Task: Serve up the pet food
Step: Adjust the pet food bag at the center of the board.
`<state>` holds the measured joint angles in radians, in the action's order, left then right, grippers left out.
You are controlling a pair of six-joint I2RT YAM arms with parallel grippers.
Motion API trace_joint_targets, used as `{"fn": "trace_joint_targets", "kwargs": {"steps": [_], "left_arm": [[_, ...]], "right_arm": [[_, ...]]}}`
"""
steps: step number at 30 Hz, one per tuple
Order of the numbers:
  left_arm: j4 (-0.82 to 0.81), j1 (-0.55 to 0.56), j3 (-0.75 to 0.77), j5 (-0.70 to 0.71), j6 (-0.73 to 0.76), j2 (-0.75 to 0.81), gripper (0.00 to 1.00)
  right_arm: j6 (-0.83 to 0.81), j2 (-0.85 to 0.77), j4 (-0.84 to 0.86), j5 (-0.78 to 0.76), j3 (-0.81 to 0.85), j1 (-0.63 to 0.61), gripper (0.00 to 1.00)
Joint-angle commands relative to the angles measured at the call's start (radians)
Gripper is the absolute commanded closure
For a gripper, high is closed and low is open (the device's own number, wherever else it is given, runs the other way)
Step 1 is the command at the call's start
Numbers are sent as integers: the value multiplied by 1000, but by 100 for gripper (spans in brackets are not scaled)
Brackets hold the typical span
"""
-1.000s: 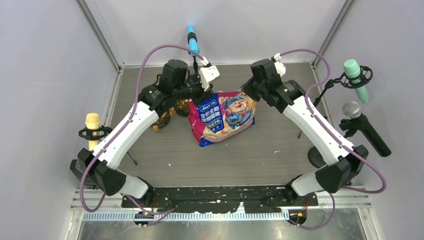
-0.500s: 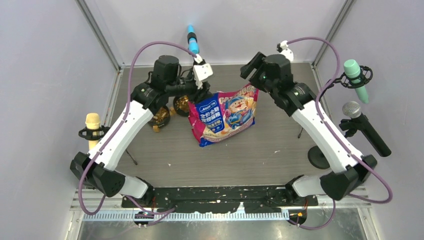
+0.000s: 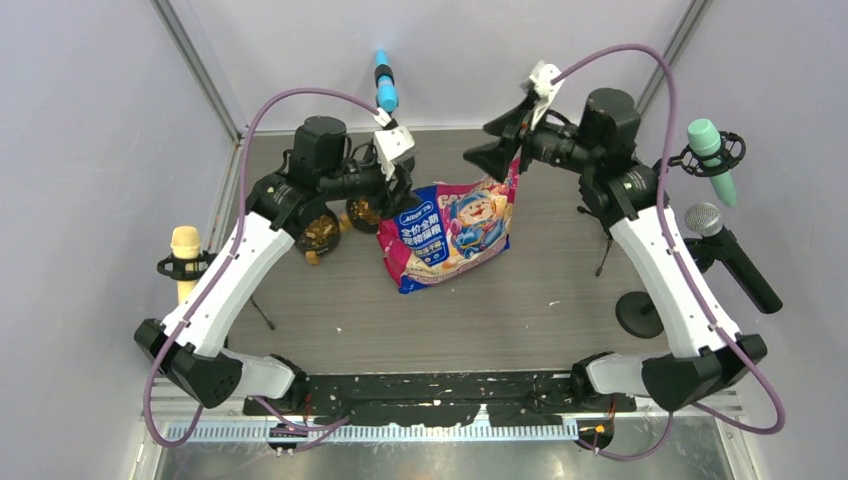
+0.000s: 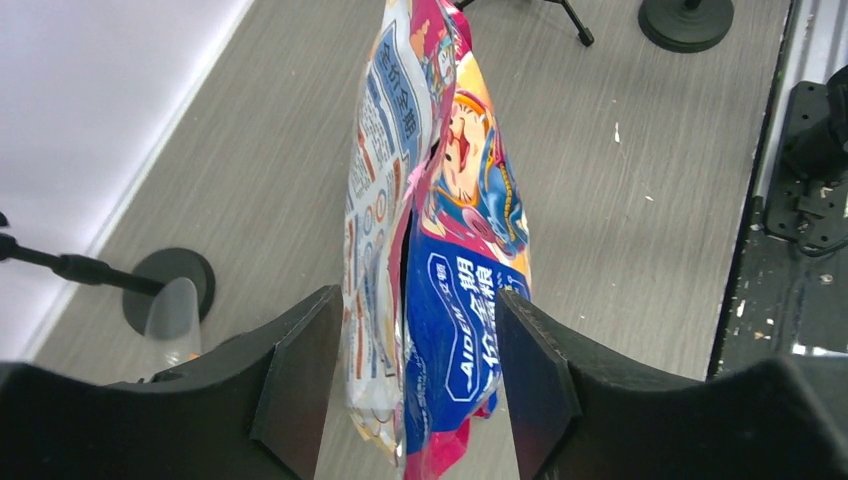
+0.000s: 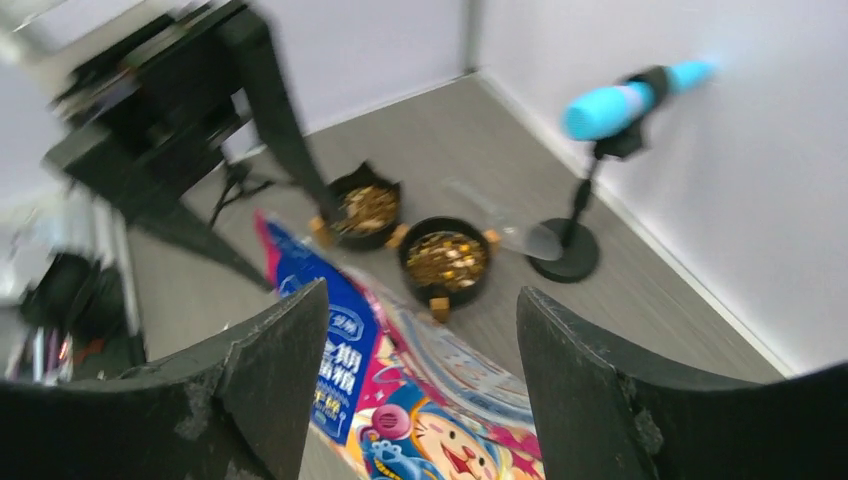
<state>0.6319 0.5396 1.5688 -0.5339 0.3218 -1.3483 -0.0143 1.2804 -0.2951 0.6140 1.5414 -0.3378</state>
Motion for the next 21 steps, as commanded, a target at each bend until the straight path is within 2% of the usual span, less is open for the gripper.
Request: {"fn": "trace_joint_targets", "kwargs": {"steps": [1,3,6,11,13,16,21], "left_arm": [[7,-24,-32,-27,-73,30,38],[15,-51,-35,-86,-92,19,38],[15,-93,-32,-132,-131,-5,38],[37,-119,-28,-209,-139,-28,38],[81,-119,-26,-293,-101,-32,38],[127,-119,-40,-313,-71,-32,40],[166,-119,-42,-290,-48,-43,54]], "right_arm": [[-313,84,-104,453,80,-1,26],[-371,128,-153,512,111,-2,27],[-498,222,-316,510,221,-13,31],[-756,358,-698,331,420,-102,31],[-797,397,-743,262,457,-129,31],[-822,418,-758,234,461,-146,32],[-848,427,-769,145,452,-182,33]]}}
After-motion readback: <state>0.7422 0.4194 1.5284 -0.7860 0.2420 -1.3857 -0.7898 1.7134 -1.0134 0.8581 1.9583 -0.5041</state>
